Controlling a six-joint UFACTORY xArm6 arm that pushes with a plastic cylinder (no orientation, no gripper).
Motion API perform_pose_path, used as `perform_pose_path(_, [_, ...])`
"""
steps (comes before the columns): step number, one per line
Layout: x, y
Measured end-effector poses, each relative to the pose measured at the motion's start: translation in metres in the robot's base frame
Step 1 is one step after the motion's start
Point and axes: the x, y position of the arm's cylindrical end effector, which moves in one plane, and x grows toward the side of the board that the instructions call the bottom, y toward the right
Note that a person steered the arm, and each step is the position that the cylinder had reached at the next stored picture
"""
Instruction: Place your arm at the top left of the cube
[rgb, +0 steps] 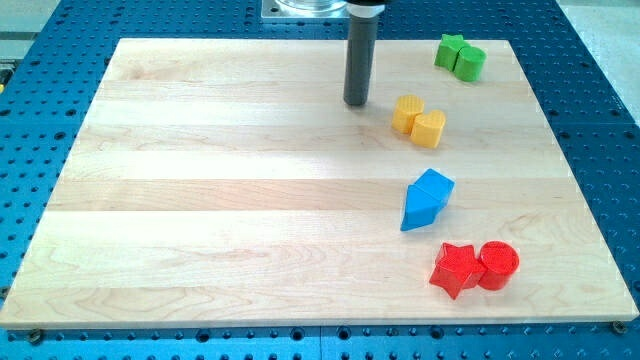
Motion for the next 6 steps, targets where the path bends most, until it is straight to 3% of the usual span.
perform_pose_path(1, [0.008,-0.023])
perform_pose_path(2, [0.086,-0.011])
perform_pose_path(6, [0.106,0.061])
